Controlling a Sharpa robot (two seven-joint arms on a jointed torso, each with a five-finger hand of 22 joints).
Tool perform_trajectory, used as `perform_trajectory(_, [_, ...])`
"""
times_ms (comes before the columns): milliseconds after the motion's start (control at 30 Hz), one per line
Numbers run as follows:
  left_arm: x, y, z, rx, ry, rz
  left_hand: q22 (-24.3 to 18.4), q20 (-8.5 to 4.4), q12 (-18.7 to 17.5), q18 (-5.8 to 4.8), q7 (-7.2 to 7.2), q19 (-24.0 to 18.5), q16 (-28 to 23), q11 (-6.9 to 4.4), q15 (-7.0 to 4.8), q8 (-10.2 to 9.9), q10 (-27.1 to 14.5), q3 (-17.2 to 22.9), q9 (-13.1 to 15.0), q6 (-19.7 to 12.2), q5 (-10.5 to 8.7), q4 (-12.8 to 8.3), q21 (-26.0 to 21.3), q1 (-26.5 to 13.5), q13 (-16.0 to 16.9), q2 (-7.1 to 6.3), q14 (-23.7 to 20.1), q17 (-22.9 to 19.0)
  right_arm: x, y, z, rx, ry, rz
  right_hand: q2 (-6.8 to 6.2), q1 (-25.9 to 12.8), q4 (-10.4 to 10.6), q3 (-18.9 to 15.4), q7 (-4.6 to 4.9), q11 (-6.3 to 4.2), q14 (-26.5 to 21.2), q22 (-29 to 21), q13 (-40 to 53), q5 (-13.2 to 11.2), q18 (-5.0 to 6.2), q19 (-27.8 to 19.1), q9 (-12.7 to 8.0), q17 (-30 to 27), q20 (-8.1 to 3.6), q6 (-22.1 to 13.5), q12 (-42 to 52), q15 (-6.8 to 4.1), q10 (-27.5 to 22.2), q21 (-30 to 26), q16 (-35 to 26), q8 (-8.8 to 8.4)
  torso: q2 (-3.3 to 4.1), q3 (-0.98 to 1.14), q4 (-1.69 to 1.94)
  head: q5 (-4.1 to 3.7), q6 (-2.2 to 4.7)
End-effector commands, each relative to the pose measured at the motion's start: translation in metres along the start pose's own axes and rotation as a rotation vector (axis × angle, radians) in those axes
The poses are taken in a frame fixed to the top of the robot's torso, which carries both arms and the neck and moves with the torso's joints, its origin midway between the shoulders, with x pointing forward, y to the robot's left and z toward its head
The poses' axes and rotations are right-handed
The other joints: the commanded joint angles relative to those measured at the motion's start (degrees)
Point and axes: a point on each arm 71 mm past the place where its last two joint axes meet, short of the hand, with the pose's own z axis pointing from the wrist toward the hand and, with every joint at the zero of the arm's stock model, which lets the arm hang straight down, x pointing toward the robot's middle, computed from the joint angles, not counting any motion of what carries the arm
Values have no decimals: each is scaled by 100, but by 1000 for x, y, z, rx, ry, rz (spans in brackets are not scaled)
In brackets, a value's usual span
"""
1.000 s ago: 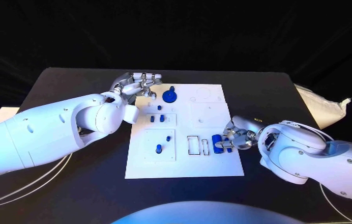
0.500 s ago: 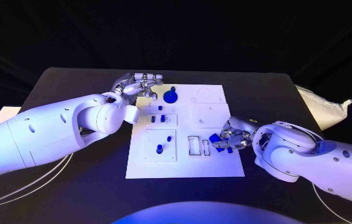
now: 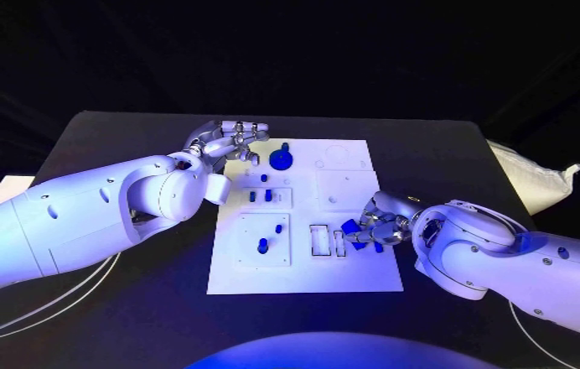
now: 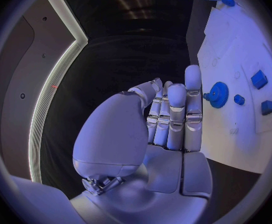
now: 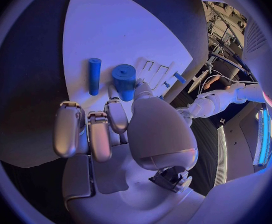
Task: Assemble the parts on the task board
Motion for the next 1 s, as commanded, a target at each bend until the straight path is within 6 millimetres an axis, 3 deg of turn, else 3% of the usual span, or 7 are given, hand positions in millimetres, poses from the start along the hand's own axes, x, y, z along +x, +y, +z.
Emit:
perform_trajectory(33, [3, 0, 0, 1, 22, -9, -5, 35, 14, 105, -16, -9, -22, -1, -14, 34, -43, 0, 4, -34, -17, -19, -38, -18, 5, 14, -35, -9, 10, -8, -1, 40, 36, 11, 361, 416, -62, 104, -18, -298, 496, 17, 713, -50, -105, -9, 27, 932, -48, 54, 1105, -45, 280, 37, 34, 21, 0, 4, 1, -15, 7])
perform_trajectory(367, [4, 0, 1, 0, 25, -10, -7, 35, 20, 105, -17, -8, -20, -2, -14, 37, -47, -1, 4, -37, -17, -21, -41, -22, 6, 16, -35, -9, -4, 3, -16, 6, -34, 160, 375, 291, 37, 155, -52, -330, 503, 98, 831, 136, -122, 39, 99, 963, -80, 159, 1185, -73, 363, 82, 49, -18, 0, 11, -1, -32, 21])
perform_trajectory(533, [4, 1, 1, -1, 26, -11, -7, 35, 20, 105, -17, -8, -20, -2, -14, 37, -47, -1, 4, -37, -17, -21, -41, -22, 6, 16, -35, -9, -12, 10, -19, -3, -50, 195, 338, 137, 139, 119, -72, -347, 506, 120, 852, 141, -126, 51, 147, 977, -95, 227, 1192, -88, 384, 94, 56, -32, 2, 1, 8, -65, 27])
perform_trajectory(667, [4, 1, 1, -2, 26, -12, -7, 35, 20, 105, -17, -8, -20, -2, -14, 37, -47, -1, 4, -37, -17, -21, -41, -22, 6, 16, -35, -9, -12, 12, -18, -3, -41, 204, 324, 91, 166, 106, -77, -351, 504, 122, 849, 141, -126, 53, 164, 969, -99, 247, 1184, -93, 384, 95, 52, -39, 5, -7, 11, -69, 30])
perform_trajectory(767, [4, 1, 1, -2, 26, -11, -7, 35, 20, 105, -17, -8, -20, -2, -14, 37, -47, -1, 4, -37, -17, -21, -41, -22, 6, 16, -35, -9, -11, 16, -17, -8, -24, 210, 323, 69, 179, 103, -81, -354, 504, 125, 852, 155, -127, 54, 174, 971, -102, 257, 1183, -96, 386, 96, 53, -43, 2, 3, 3, -56, 28])
perform_trajectory(1000, [4, 2, 1, -3, 27, -12, -7, 35, 20, 105, -17, -8, -20, -2, -14, 37, -47, -1, 4, -37, -17, -21, -41, -22, 6, 16, -35, -9, 0, 28, -13, -29, 37, 210, 310, -1, 200, 91, -100, -369, 508, 143, 867, 207, -130, 64, 211, 987, -112, 309, 1187, -107, 398, 104, 60, -45, 4, 2, 10, -54, 17])
